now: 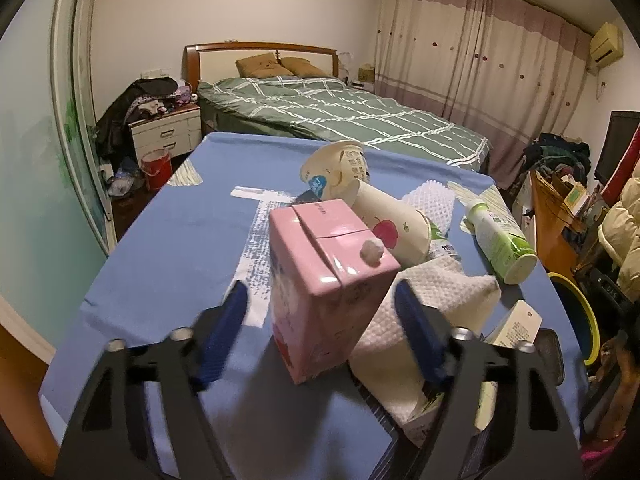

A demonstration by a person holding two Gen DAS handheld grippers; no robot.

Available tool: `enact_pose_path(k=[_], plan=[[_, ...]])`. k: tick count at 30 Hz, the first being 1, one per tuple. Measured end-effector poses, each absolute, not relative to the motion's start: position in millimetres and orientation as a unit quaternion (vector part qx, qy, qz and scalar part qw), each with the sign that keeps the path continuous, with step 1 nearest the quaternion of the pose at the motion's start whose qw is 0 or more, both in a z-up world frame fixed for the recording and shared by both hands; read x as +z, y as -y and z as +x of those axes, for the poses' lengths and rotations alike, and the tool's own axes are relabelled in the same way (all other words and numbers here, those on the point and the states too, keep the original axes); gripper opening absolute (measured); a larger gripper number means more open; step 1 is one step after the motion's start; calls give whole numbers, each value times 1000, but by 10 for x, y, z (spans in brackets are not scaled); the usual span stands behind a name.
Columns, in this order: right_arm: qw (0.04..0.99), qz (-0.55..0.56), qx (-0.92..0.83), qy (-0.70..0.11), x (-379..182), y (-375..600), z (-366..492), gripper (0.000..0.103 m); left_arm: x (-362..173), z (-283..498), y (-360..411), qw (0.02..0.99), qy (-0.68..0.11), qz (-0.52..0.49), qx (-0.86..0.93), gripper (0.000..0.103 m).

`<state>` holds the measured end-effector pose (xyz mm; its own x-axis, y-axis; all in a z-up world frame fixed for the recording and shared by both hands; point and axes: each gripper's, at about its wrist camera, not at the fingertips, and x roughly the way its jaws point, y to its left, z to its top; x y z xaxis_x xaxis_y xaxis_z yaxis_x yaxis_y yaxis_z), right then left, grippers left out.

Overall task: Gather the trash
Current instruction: 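Close the left gripper around the pink milk carton and lift it, then carry the pink carton over the bin and open the left gripper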

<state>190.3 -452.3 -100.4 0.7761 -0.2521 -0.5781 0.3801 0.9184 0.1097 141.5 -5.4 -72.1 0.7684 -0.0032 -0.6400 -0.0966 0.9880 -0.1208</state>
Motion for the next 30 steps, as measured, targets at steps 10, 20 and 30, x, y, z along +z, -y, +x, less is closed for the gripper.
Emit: enact_pose_path(k=[10,20,30], plan=[[936,118,-163,-290,-1026,4526,1894,50,-525,1221,-14,947,-315,-61,20,41],[937,125,-156,-285,-1008,4553,1877,50,28,742,264,964,-262,-32,-39,39],[938,120,-163,-282,-843,4921,1629,50,210,784,907,956,-263,-11,-129,39]])
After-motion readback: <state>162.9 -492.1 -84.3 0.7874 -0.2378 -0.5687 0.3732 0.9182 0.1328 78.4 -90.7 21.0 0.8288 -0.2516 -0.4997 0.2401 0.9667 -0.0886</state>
